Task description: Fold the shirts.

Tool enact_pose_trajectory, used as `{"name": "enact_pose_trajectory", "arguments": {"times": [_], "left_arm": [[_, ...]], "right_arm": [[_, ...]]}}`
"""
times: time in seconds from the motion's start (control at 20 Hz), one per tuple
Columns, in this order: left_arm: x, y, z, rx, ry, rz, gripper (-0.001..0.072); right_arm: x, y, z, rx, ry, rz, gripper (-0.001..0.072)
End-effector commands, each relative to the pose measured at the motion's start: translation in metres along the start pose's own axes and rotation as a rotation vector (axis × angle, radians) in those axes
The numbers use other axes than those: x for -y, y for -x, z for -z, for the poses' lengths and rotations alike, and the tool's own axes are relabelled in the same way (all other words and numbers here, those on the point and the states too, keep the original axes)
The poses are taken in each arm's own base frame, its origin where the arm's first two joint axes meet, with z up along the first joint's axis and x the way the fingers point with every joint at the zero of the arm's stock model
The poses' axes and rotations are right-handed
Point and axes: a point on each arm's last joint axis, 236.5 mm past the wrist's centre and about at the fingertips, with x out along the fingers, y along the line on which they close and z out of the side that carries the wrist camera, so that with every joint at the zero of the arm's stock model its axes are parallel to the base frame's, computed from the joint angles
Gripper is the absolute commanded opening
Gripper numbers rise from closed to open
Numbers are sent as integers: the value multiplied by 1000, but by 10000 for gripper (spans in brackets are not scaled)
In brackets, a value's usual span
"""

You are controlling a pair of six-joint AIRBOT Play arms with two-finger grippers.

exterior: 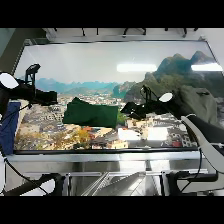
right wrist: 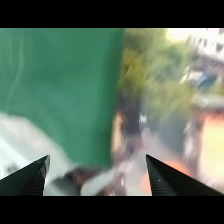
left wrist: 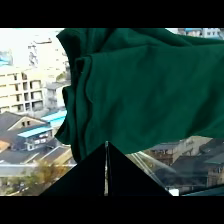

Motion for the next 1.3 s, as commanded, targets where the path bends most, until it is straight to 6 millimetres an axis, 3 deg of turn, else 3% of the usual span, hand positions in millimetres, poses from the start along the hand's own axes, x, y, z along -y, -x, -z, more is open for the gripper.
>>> {"name": "enact_pose_trajectory", "arguments": {"times": [0.0,0.2,0.4,0.6,0.65,0.7,0.75,0.8,0.9,1.05,1.25], "left_arm": [[8,-6,4,-27,-18,9,16],[7,-5,5,-30,-11,8,16],[7,-5,4,-29,-9,8,16],[7,-5,5,-33,-9,9,16],[7,-5,6,-35,-10,8,16],[6,-5,5,-33,-11,7,16],[5,-5,4,-30,-14,-1,16],[4,-5,4,-29,-22,-2,16],[-1,-4,5,-31,-16,-3,15],[-8,1,10,-44,25,17,16],[-1,22,-7,68,86,96,15]], "right_arm": [[19,-27,-14,51,-93,-105,710],[-1,-61,-7,40,-126,-232,706],[-29,-88,6,44,-79,-233,699],[-66,-106,-8,94,19,-233,694],[-74,-109,-11,93,35,-245,626],[-81,-112,-12,81,48,-263,467],[-85,-113,-11,66,55,-278,222],[-87,-111,-10,52,58,-290,23],[-95,-95,-7,12,62,-344,22],[-106,-43,-8,-10,124,-351,21],[-72,56,10,27,174,-120,22]]}}
